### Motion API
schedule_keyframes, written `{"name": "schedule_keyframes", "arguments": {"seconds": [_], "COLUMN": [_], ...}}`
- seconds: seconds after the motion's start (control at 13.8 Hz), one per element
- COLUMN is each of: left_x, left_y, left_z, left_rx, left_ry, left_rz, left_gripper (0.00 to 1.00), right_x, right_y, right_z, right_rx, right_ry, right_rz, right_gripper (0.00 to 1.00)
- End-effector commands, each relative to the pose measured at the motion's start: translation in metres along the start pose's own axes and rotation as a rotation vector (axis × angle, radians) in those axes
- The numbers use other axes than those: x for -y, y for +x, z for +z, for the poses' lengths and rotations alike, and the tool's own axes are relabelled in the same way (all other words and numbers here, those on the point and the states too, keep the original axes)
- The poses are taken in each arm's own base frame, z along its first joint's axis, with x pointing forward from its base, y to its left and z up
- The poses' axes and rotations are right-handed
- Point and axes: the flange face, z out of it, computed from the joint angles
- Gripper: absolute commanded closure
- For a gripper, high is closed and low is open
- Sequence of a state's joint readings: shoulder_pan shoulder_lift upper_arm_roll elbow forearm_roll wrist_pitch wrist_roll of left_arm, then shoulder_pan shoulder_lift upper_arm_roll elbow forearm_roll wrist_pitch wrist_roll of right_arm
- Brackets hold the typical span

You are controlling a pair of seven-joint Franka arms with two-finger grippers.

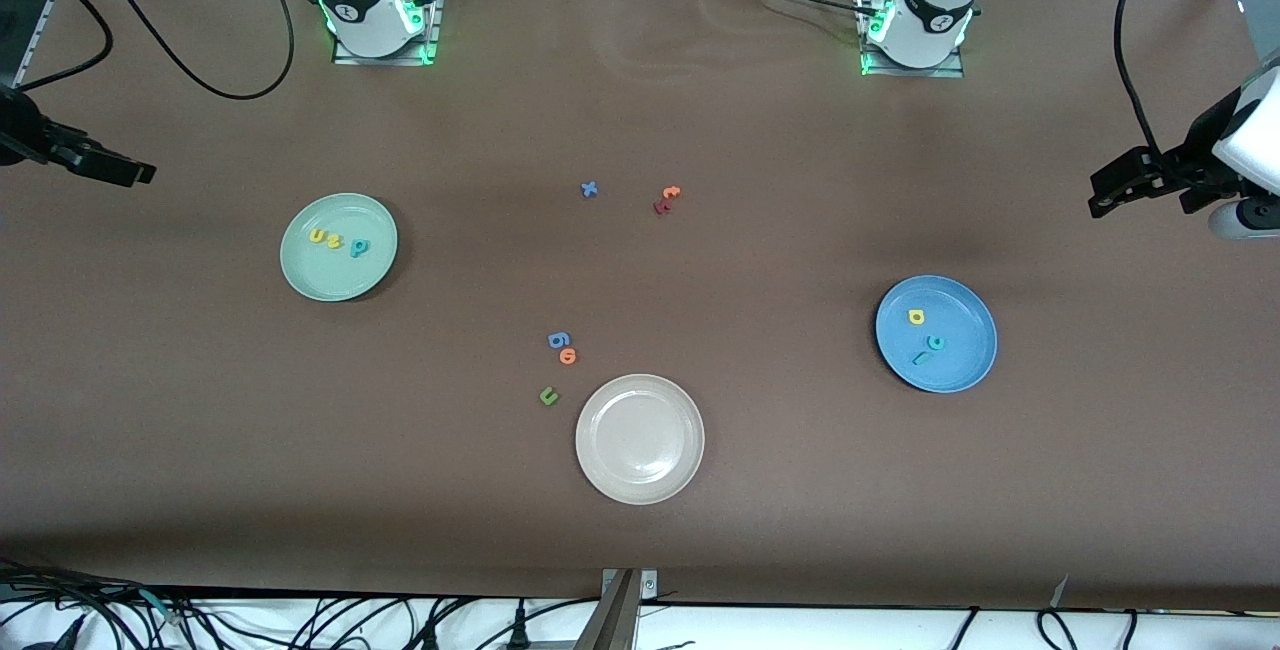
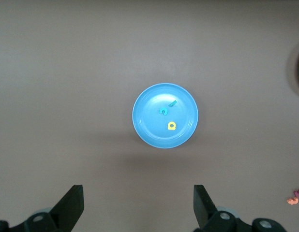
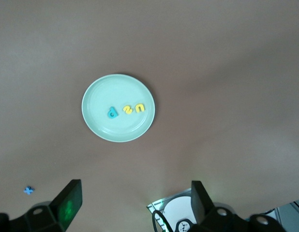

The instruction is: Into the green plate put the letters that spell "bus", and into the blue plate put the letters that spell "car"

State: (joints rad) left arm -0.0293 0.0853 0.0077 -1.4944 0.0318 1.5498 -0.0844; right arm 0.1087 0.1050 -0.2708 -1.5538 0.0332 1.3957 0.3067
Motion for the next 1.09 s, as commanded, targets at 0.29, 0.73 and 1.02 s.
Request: {"name": "schedule_keyframes", "arguments": {"seconds": [0.29, 0.73, 1.02], "left_x": [0.004, -0.005, -0.004], "left_y": [-0.009, -0.006, -0.006], "left_z": [-0.001, 0.004, 0.003], "left_rx": [0.019, 0.026, 0.025], "left_ry": [0.022, 0.021, 0.021], "left_rz": [0.025, 0.040, 0.039], "left_gripper": [0.00, 0.00, 0.00], "right_x": [0.043, 0.144, 0.129], "right_y": [0.030, -0.022, -0.033], "right_z": [0.023, 0.026, -0.004], "right_rx": [-0.059, -0.149, -0.192], "right_ry": [-0.046, -0.183, -0.115], "right_rz": [-0.022, -0.083, -0.113], "right_gripper": [0.01, 0.01, 0.01]}}
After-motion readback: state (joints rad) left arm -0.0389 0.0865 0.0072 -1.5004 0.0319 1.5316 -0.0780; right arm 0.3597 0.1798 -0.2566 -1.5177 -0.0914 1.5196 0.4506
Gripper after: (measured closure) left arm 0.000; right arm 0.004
